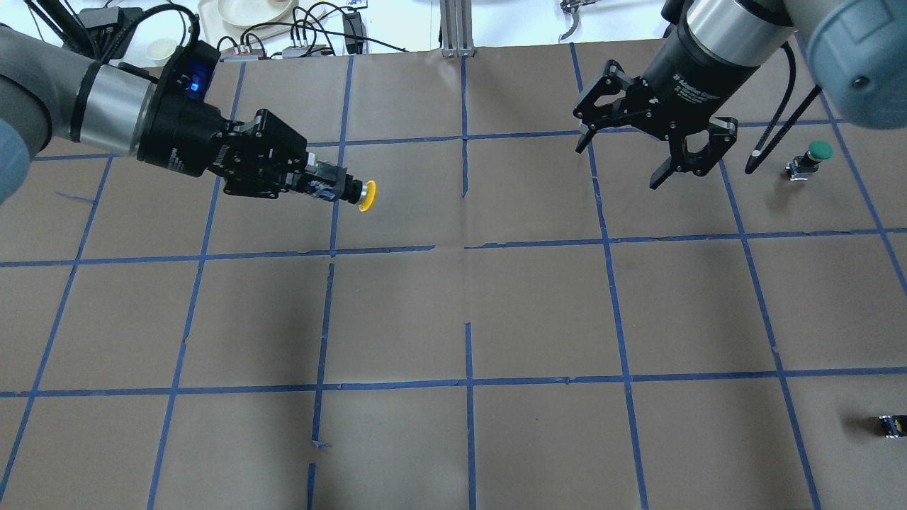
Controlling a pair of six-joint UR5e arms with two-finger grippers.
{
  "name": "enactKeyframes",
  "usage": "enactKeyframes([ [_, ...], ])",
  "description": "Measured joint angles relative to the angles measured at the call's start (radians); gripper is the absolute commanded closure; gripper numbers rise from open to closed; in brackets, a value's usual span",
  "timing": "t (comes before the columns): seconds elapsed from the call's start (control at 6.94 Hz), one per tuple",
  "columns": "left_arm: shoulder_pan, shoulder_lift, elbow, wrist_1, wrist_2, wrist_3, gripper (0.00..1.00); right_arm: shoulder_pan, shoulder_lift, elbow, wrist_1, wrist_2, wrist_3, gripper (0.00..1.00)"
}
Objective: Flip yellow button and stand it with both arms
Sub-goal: 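Carry the yellow button toward the right gripper while the right arm rises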
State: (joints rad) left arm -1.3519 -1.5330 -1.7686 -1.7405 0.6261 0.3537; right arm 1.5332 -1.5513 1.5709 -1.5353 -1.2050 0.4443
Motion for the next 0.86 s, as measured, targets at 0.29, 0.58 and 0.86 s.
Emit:
enactKeyframes([
  [0.29,-0.063,0.013,-0.003,0.000,-0.212,-0.115,0.90,-0.073,-0.001,-0.002,0.004,0.203,0.147,0.00],
  [0.58,-0.124,0.028,-0.004,0.010,-0.370,-0.191,0.90,-0.109,-0.026,-0.001,0.005,0.398,0.322,0.00],
  [0.86,-0.162,0.033,-0.009,0.098,-0.448,-0.307,0.90,-0.110,-0.069,0.005,0.007,0.530,0.470,0.00],
])
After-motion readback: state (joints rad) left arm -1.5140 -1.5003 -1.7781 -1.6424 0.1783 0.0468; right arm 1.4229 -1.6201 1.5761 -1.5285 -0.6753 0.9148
